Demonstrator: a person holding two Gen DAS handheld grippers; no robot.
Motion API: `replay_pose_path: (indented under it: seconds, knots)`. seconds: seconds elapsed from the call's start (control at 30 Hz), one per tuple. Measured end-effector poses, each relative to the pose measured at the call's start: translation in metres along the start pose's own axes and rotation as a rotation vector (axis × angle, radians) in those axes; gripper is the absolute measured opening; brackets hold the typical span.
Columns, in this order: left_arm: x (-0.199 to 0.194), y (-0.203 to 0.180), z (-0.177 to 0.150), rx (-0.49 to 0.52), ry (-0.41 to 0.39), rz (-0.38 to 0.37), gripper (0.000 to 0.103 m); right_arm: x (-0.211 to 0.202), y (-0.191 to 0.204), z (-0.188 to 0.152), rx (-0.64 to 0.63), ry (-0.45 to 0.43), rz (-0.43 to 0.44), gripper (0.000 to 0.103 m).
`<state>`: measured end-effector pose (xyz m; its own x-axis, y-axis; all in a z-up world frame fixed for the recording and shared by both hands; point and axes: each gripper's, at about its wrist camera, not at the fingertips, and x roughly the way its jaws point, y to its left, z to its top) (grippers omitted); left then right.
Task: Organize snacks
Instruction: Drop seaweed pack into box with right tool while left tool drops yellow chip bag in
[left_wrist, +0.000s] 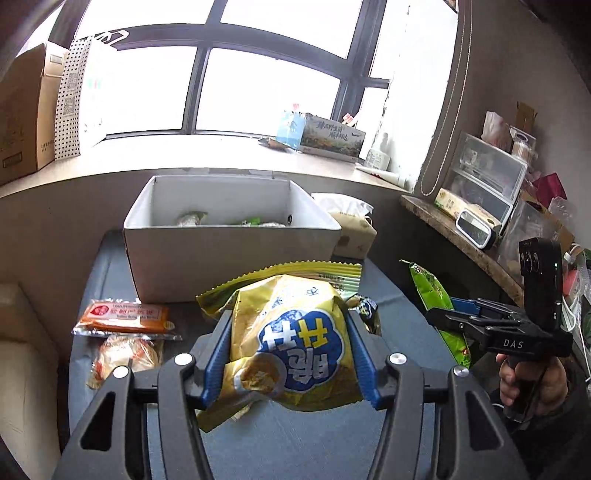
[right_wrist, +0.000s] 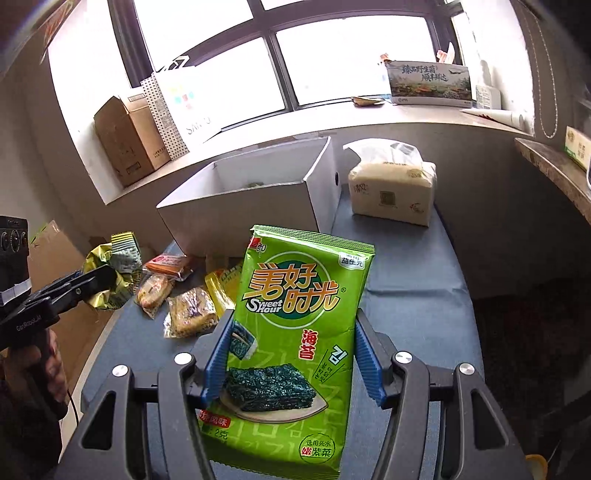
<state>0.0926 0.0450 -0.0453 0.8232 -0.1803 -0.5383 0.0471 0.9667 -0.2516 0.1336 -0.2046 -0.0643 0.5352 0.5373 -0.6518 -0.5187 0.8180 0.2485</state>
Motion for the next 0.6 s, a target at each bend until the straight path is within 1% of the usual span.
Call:
replay_pose_path:
  seconds: [0.03, 0.1, 0.17, 0.27, 0.3, 0.37, 0.43, 0.47, 0.5, 0.53, 0.57, 0.6]
  knots:
    - [0.000, 0.009, 0.014, -0.006, -0.027, 0.002, 0.063, 0.004, 0.006, 0.013, -0.011, -0.012, 0.010, 0.065]
    - [0.007, 0.025, 0.041, -0.002, -0.054, 0.034, 0.063, 0.014, 0.018, 0.041, -0.022, -0.033, 0.021, 0.065]
    - [0.017, 0.041, 0.069, -0.006, -0.074, 0.046, 0.063, 0.028, 0.028, 0.071, -0.030, -0.050, 0.046, 0.065]
    - [0.039, 0.066, 0.108, -0.032, -0.087, 0.054, 0.063, 0.065, 0.037, 0.117, -0.023, -0.032, 0.058, 0.066]
    - [0.049, 0.072, 0.119, -0.031, -0.078, 0.072, 0.063, 0.079, 0.036, 0.131, -0.011, -0.025, 0.050, 0.066]
    - [0.071, 0.082, 0.139, -0.002, -0.068, 0.133, 0.063, 0.106, 0.032, 0.158, 0.009, -0.006, 0.043, 0.066]
    - [0.092, 0.091, 0.151, -0.006, -0.049, 0.158, 0.063, 0.128, 0.029, 0.180, 0.034, 0.009, 0.052, 0.066]
    - [0.101, 0.096, 0.155, -0.019, -0.040, 0.161, 0.065, 0.138, 0.028, 0.190, 0.034, 0.018, 0.053, 0.068]
    - [0.109, 0.101, 0.158, -0.035, -0.034, 0.160, 0.068, 0.146, 0.029, 0.198, 0.027, 0.026, 0.041, 0.070]
    - [0.117, 0.105, 0.161, -0.047, -0.022, 0.167, 0.075, 0.153, 0.029, 0.205, 0.016, 0.030, 0.022, 0.075]
    - [0.126, 0.108, 0.163, -0.062, 0.007, 0.169, 0.099, 0.158, 0.028, 0.208, 0.012, 0.031, 0.006, 0.078]
    - [0.131, 0.113, 0.165, -0.077, 0.020, 0.164, 0.103, 0.162, 0.028, 0.212, 0.013, 0.033, 0.007, 0.084]
